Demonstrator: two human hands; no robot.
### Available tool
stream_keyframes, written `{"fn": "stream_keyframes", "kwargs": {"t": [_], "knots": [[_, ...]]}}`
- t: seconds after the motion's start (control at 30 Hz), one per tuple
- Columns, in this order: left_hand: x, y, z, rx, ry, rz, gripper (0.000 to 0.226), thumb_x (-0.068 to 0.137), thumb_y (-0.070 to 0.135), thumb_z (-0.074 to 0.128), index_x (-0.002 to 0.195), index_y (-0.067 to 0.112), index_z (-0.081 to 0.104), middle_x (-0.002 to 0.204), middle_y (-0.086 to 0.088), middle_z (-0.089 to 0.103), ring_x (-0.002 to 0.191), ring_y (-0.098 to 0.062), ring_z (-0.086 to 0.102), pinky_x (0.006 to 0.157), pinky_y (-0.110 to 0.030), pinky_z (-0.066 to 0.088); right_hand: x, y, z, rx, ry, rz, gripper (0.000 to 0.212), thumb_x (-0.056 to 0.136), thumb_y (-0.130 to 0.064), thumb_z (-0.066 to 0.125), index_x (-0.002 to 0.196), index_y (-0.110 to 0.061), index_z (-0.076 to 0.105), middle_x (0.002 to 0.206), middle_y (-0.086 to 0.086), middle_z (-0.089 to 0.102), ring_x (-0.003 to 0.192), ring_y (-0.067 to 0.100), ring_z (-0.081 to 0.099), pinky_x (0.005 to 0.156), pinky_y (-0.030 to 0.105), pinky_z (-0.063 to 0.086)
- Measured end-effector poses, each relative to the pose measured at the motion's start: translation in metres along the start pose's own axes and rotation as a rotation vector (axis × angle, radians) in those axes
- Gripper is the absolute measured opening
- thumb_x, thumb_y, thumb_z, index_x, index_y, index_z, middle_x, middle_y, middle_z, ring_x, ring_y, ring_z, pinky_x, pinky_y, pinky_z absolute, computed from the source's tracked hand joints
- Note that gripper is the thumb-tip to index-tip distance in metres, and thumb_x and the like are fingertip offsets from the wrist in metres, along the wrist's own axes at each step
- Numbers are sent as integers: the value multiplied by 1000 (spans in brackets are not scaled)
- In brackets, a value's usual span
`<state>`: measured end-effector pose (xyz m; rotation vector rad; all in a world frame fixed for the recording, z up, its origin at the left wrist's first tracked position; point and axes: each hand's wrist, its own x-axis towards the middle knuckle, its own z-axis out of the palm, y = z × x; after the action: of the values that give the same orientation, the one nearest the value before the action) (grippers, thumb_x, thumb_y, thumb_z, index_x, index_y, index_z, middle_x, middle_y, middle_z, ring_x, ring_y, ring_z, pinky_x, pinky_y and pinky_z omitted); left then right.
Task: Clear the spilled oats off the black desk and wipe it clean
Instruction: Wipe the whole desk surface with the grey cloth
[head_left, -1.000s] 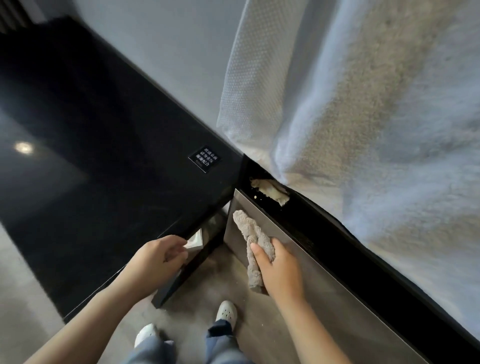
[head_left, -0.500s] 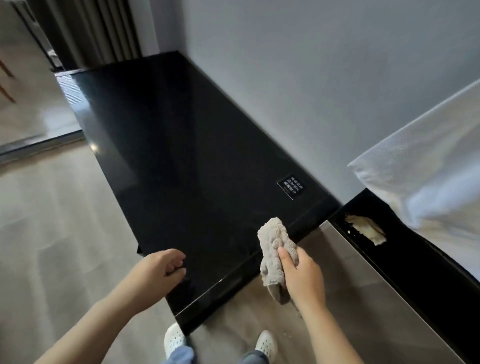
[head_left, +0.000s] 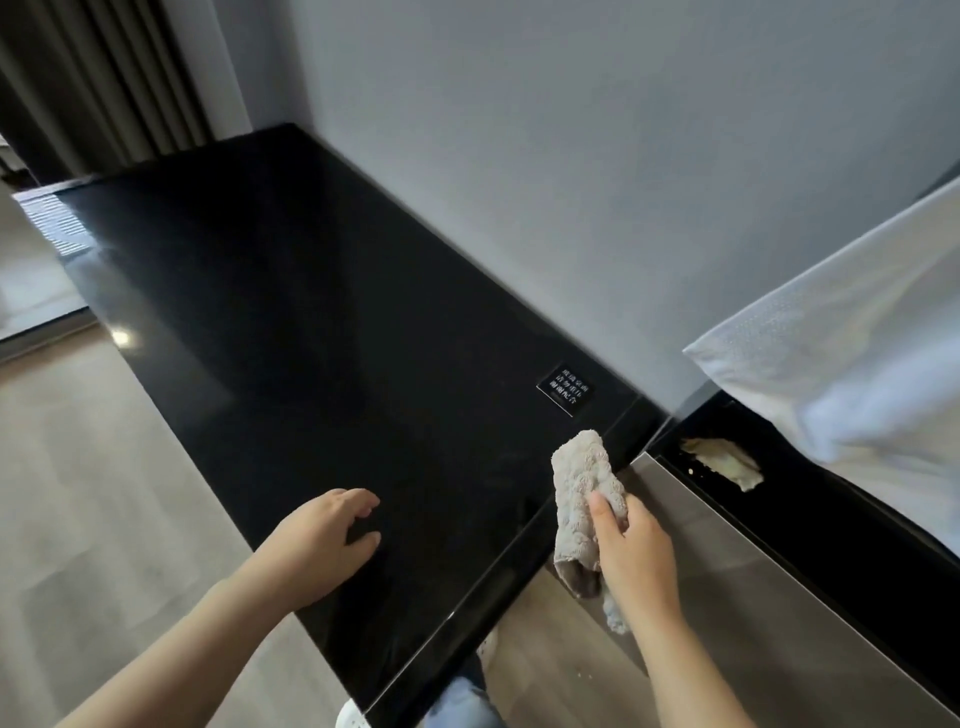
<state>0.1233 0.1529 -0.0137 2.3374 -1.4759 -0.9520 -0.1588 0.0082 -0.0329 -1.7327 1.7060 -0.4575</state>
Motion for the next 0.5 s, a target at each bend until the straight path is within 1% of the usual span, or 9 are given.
{"fn": "stream_keyframes", "kwargs": {"t": [0.07,0.13,0.17,0.2,0.23,0.27,0.33,0.43,0.5], "knots": [[16,7,-1,-13,-12,-1,51,90,37,61,137,24,46,130,8,52,113,-7,54,94,-21,46,12,4,-1,-11,10,16,30,93,-48,48,92,-20,58,93,1,65,90,24,63,79,40,51],[34,20,-4,-28,-9,-5,61,89,42,62,142,26,39,138,8,45,118,-7,51,96,-21,45,29,3,-8,-4,21,19,38,94,-45,49,120,-18,53,119,4,63,109,26,60,88,39,49],[42,27,-6,-28,-2,-2,65,88,45,61,145,26,35,142,7,40,121,-8,50,96,-20,43,39,0,-12,5,29,23,48,95,-43,48,135,-18,44,131,5,58,117,26,56,92,38,48],[51,35,-8,-22,11,0,68,88,47,60,147,26,31,146,7,36,122,-9,49,95,-18,42,48,-3,-15,17,39,21,56,96,-42,48,144,-19,34,139,5,52,122,26,53,92,37,46],[61,43,-10,-11,29,3,70,89,48,60,148,25,29,149,6,32,122,-10,48,92,-16,40,58,-7,-18,27,47,3,60,97,-41,47,149,-21,26,142,5,49,124,26,53,91,36,46],[71,50,-12,4,50,6,71,89,48,59,149,24,28,150,6,29,122,-10,48,91,-15,38,68,-10,-21,31,46,-26,61,97,-40,47,151,-24,22,144,4,48,124,26,53,89,36,46],[91,66,-12,18,82,7,71,89,48,58,149,23,28,151,6,28,123,-11,48,90,-15,37,92,-12,-23,6,25,-95,58,99,-36,46,151,-28,23,145,2,47,125,24,52,90,34,46],[117,87,-4,9,79,20,70,89,47,59,148,21,30,151,6,30,124,-11,47,95,-18,39,127,-6,-29,-62,17,-146,46,100,-33,44,145,-25,38,139,1,52,122,18,53,85,23,41],[131,95,0,31,70,29,71,89,46,59,149,20,29,151,5,30,128,-13,45,98,-21,40,143,-3,-30,-79,44,-145,42,100,-34,44,141,-22,45,135,2,55,118,17,56,80,20,39]]}}
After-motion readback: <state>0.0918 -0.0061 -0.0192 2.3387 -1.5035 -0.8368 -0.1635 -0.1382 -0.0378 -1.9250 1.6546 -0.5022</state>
